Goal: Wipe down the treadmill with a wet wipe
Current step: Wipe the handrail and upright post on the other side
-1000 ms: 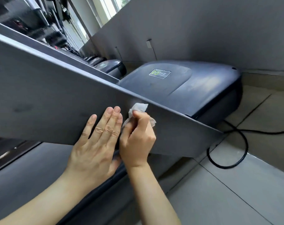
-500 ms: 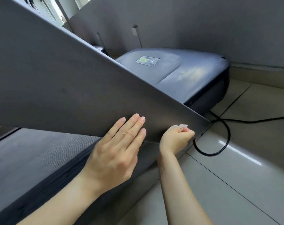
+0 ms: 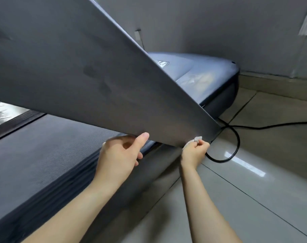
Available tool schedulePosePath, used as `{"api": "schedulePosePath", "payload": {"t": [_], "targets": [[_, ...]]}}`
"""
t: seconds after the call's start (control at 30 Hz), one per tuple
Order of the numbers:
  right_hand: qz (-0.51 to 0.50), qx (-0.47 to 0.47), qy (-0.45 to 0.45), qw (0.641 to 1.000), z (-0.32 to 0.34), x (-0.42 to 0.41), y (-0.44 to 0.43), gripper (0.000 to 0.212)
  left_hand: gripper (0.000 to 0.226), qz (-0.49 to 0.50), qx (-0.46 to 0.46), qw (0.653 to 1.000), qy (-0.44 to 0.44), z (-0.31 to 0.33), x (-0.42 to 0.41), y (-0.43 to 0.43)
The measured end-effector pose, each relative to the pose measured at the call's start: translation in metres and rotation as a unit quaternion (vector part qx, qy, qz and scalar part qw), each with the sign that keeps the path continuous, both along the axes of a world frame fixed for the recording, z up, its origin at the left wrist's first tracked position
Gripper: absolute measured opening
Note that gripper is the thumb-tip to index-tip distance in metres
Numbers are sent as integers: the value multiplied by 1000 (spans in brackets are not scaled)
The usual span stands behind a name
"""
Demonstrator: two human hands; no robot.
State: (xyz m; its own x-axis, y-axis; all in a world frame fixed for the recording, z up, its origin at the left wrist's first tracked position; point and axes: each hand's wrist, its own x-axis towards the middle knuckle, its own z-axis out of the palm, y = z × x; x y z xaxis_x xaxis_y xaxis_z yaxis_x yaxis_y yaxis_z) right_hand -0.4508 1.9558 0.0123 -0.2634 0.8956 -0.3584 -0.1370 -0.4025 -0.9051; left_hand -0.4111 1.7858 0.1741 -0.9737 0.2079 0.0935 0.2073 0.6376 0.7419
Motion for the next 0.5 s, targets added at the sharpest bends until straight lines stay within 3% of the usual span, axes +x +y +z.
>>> {"api": "schedulePosePath", "payload": {"t": [0.07, 0.13, 0.2, 0.27, 0.37, 0.43, 0.5], "targets": [[-18, -93, -6, 995, -2, -4, 11, 13, 50, -3, 32, 999, 10, 1, 2, 3], [-36, -111, -23, 993, 23, -7, 5, 13, 49, 8, 75, 997, -10, -5, 4, 7], [-44, -24, 28, 998, 64, -6, -13, 13, 48, 23, 113, 992, -48, -13, 3, 13], [-28, 137, 122, 983, 116, 8, -28, 11, 48, 33, 134, 988, -71, -20, 1, 25], [38, 377, 197, 904, 149, 13, -21, 11, 46, 60, 158, 982, -86, -24, 2, 39], [36, 397, 161, 903, 130, 0, 5, 9, 52, 71, 160, 980, -98, -28, 2, 49], [14, 317, 112, 942, 90, -12, 32, 9, 60, 84, 171, 975, -117, -32, 4, 54]]}}
